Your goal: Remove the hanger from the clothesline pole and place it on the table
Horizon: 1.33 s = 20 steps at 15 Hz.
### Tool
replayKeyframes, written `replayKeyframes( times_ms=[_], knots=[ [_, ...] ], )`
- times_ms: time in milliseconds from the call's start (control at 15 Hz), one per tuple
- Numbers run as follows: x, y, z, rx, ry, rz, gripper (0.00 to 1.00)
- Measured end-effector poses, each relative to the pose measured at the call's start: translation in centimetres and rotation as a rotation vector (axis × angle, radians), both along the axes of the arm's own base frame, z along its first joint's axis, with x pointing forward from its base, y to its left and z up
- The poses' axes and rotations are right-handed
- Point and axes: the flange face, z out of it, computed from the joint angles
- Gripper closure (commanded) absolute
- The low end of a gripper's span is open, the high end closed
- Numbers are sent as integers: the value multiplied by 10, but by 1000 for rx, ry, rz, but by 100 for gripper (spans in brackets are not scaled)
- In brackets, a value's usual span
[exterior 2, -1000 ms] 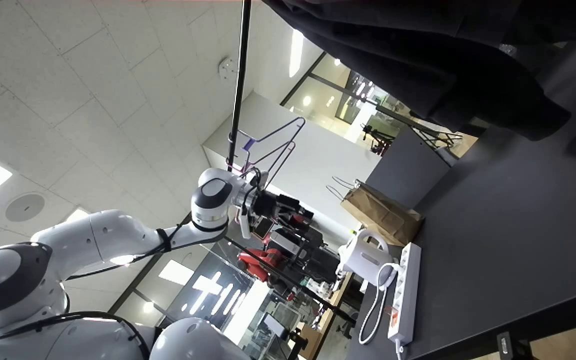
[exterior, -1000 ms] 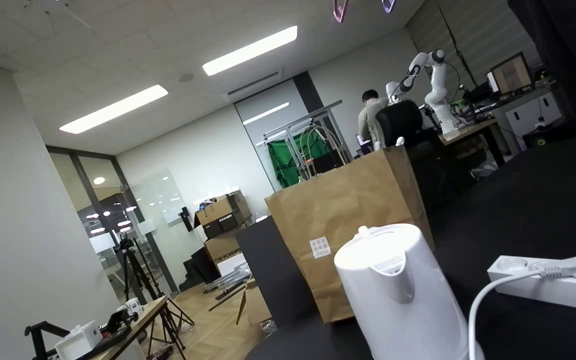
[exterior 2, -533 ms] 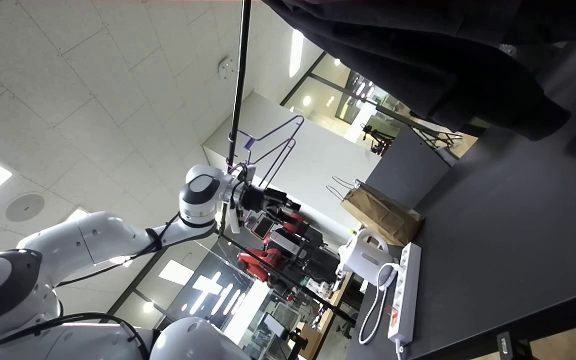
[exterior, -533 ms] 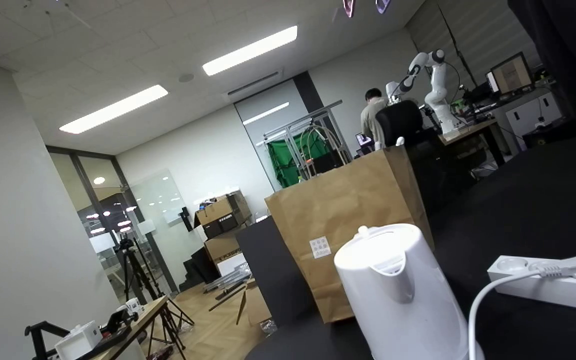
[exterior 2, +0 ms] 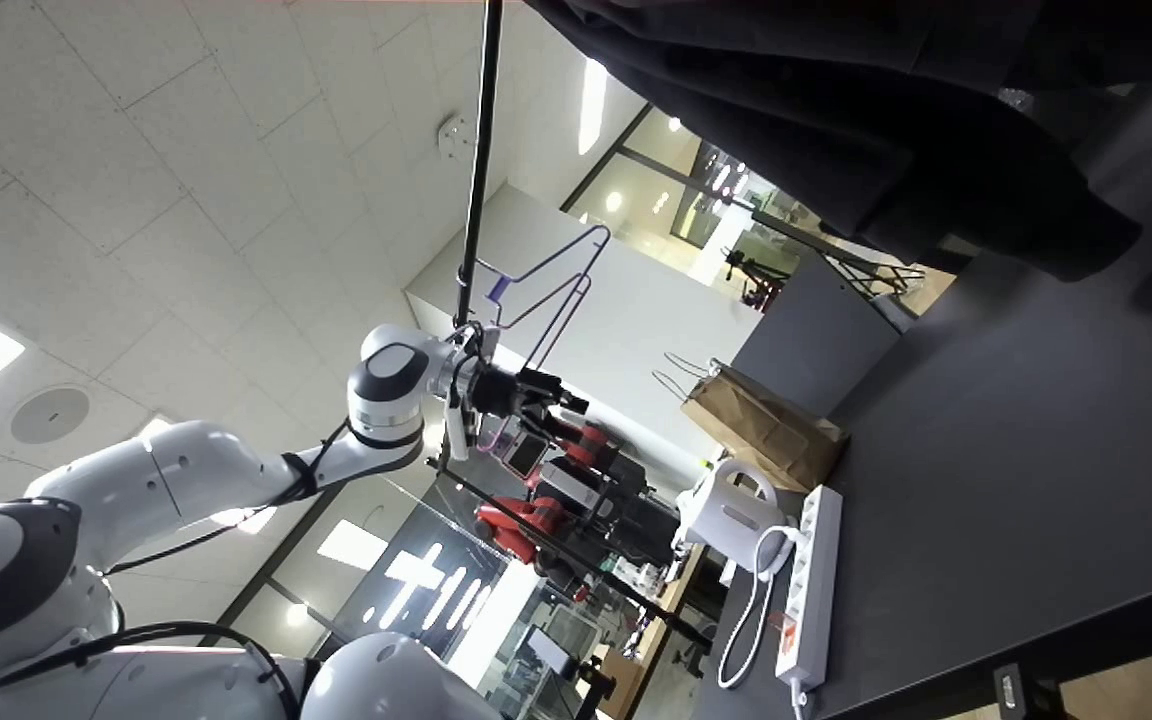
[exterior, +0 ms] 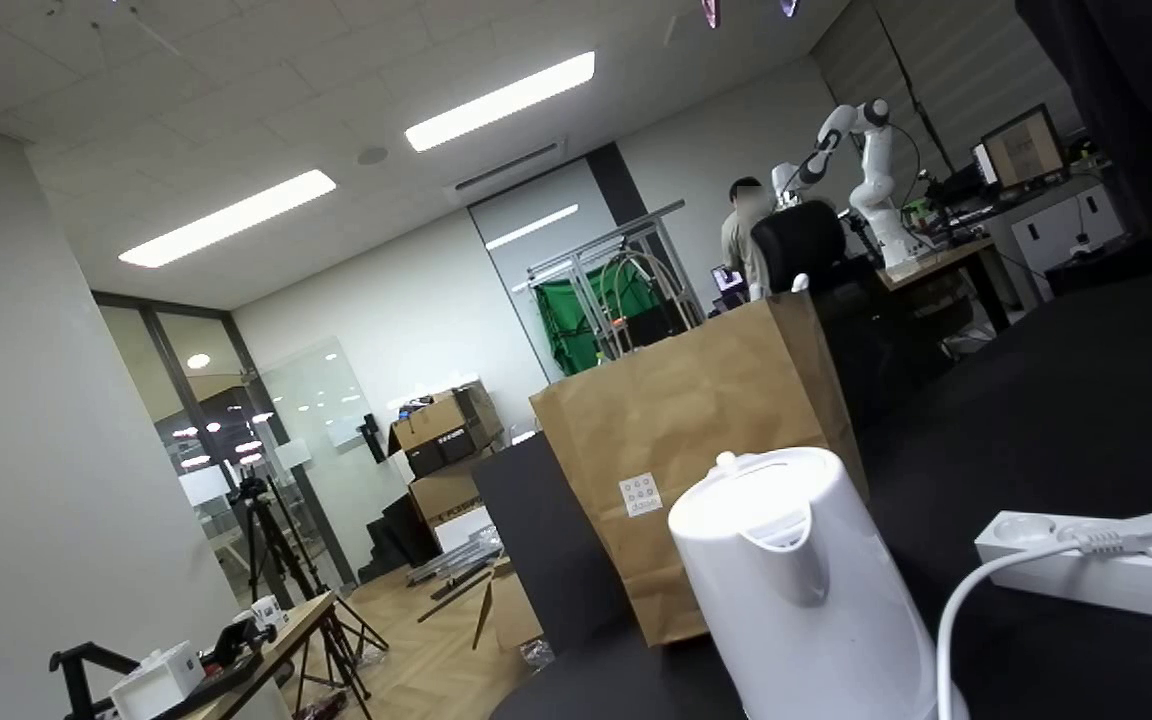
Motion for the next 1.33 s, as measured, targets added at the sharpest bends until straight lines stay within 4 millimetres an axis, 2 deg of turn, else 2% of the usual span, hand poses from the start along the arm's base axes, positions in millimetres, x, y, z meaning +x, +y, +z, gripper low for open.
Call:
replayKeyframes(
  times_ms=[667,1133,1333],
  knots=[
    [2,10,29,6,-14,55,0],
    [3,10,42,11,-38,74,0],
    [2,9,54,17,-61,88,0]
  ],
)
